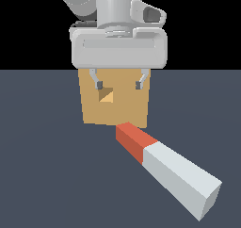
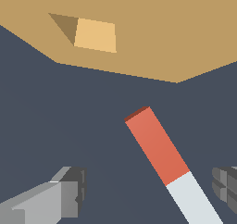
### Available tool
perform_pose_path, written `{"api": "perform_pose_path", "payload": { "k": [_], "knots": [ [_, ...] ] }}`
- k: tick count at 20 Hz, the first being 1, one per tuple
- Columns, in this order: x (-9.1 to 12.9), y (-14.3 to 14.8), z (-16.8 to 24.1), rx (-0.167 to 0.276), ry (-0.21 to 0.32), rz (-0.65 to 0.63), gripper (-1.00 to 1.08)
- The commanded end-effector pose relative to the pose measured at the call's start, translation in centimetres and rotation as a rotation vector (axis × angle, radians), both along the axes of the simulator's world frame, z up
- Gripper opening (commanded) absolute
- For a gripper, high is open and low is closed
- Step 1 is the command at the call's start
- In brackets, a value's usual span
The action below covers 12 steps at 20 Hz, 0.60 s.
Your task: Insert the peg into the horizontal hole in a box.
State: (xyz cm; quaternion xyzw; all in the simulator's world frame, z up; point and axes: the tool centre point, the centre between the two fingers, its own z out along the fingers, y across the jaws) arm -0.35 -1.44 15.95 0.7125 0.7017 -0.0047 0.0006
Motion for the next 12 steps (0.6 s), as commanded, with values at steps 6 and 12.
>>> {"api": "perform_pose_path", "payload": {
  "k": [6,12],
  "knots": [
    [0.1,-0.3,-0.2,0.000,0.000,0.012,1.00],
    [0.6,-1.4,-0.9,0.001,0.000,0.057,1.00]
  ]
}}
